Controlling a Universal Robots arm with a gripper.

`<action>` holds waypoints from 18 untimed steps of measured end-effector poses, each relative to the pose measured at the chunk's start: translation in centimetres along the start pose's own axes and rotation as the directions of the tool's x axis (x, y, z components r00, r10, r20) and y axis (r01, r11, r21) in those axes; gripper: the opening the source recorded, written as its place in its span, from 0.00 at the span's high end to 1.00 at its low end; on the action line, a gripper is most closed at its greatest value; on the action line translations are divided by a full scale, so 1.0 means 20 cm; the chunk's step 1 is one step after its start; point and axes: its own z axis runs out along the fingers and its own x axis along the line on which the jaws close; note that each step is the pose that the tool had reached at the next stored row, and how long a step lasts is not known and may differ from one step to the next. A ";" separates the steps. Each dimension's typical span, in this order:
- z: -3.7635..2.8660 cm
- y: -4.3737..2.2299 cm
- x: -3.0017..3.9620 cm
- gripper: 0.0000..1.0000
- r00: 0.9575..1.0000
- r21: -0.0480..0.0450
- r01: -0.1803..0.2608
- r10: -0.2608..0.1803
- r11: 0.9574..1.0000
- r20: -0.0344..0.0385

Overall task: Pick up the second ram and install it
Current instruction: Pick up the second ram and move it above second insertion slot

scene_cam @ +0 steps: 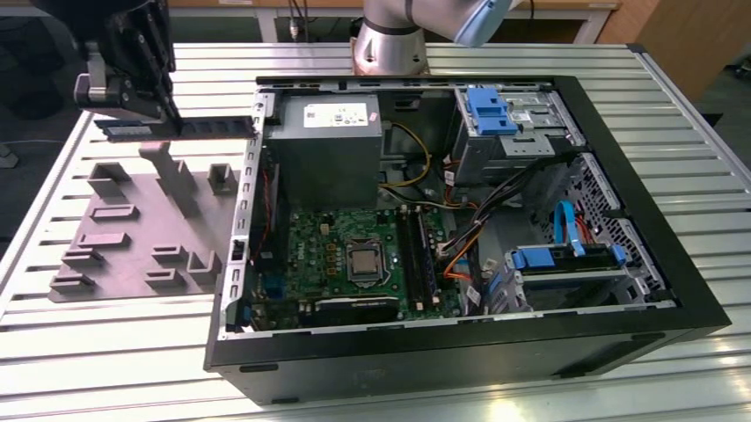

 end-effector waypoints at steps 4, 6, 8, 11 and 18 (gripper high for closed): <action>-0.002 -0.078 -0.001 0.86 1.000 0.000 0.000 0.000 1.000 0.000; -0.004 -0.118 -0.002 0.86 1.000 0.000 0.000 0.000 1.000 0.000; -0.005 -0.161 -0.002 0.86 1.000 0.000 0.000 0.000 1.000 0.000; -0.008 -0.226 -0.003 0.86 1.000 0.000 0.000 0.000 1.000 0.000; -0.005 -0.329 -0.004 0.86 1.000 0.000 -0.005 0.005 1.000 0.000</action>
